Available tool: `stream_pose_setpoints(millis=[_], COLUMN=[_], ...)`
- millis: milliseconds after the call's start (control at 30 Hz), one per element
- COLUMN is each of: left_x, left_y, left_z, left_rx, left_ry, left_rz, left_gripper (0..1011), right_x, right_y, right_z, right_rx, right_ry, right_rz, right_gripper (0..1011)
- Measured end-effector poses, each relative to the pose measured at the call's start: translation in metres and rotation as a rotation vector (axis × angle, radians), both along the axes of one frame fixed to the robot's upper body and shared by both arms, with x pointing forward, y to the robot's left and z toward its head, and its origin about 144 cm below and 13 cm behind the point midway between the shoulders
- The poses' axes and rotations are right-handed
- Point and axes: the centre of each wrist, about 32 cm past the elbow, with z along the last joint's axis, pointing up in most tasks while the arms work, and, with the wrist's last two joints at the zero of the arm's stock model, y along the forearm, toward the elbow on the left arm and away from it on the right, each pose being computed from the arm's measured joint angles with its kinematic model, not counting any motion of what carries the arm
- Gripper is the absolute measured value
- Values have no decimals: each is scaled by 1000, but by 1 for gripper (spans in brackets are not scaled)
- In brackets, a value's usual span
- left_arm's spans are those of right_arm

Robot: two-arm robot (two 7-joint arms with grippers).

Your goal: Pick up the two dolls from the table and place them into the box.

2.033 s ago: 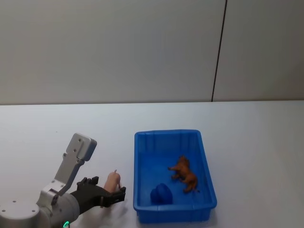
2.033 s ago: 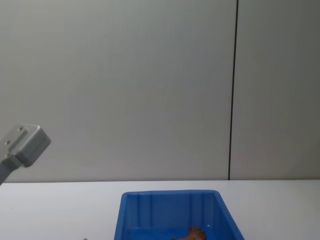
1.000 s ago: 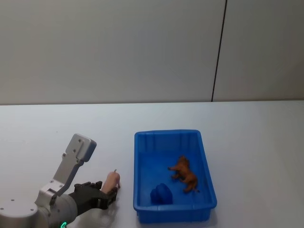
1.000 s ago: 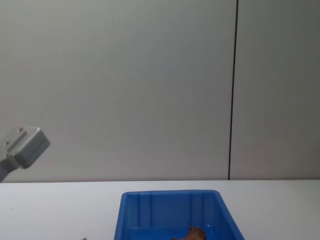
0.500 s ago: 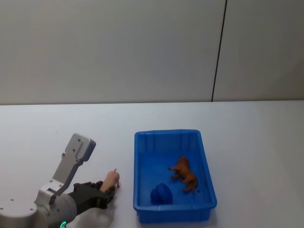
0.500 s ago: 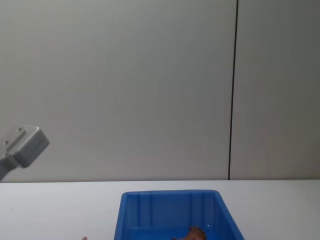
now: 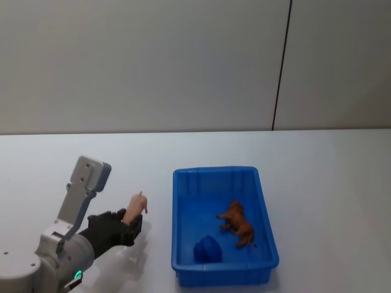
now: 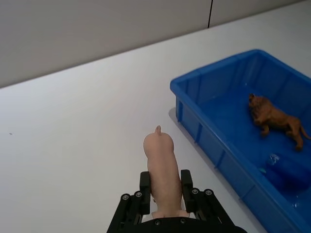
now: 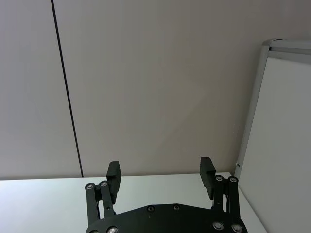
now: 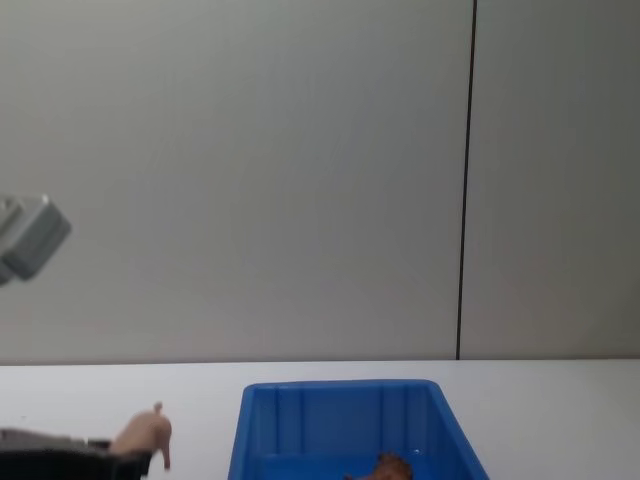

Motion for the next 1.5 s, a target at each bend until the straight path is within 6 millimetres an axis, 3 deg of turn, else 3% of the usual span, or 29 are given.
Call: stream_pose_setpoints(millis=[400, 800, 1000, 1500], left_x=[6, 35, 56, 84], left_y=[-1, -11, -16, -15], left_z=[19, 47, 57, 59], left_rx=[-57, -184, -234, -218], left_ry=[-160, -302, -299, -142], left_rz=[17, -57, -126, -239], left_gripper=[380, 379, 379, 380], right_x=[0, 0, 0, 0], right_y=[0, 0, 0, 0], right_z=[0, 0, 0, 0], right_rx=[0, 0, 0, 0], right_ry=[0, 0, 0, 0], right_rz=[0, 0, 0, 0], right_gripper=[1001, 1001, 1001, 1001])
